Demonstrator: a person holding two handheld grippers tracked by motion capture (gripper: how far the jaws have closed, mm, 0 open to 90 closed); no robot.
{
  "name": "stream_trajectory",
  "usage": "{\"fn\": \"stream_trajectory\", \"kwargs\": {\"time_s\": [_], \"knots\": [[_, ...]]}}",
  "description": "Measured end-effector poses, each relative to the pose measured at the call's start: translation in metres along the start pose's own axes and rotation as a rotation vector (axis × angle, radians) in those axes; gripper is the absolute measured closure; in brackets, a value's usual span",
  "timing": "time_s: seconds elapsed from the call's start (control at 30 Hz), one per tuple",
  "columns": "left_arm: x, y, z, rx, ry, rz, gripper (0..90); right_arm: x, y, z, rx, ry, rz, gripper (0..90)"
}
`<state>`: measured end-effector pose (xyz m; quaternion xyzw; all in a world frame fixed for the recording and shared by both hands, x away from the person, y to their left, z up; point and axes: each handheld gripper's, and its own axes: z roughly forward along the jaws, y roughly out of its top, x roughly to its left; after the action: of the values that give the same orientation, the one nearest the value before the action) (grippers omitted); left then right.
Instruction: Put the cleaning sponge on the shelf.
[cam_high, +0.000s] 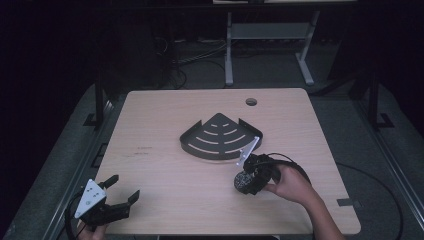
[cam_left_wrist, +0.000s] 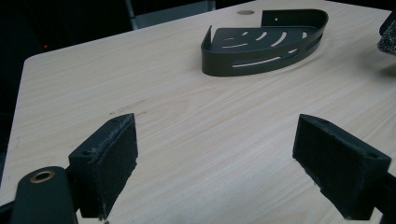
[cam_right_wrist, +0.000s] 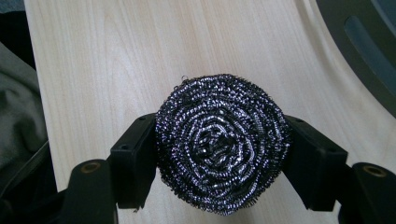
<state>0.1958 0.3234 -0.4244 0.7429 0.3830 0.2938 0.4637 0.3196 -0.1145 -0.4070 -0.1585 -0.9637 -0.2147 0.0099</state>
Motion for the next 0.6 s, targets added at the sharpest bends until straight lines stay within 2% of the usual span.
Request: {"fn": "stream_trajectory", "kwargs": {"time_s": [0.6], "knots": [[0.000, 0.000, 0.000, -0.002, -0.002, -0.003, 13.3, -0.011, 0.014, -0.012, -0.033, 0.027, -0.001, 31.6]]}}
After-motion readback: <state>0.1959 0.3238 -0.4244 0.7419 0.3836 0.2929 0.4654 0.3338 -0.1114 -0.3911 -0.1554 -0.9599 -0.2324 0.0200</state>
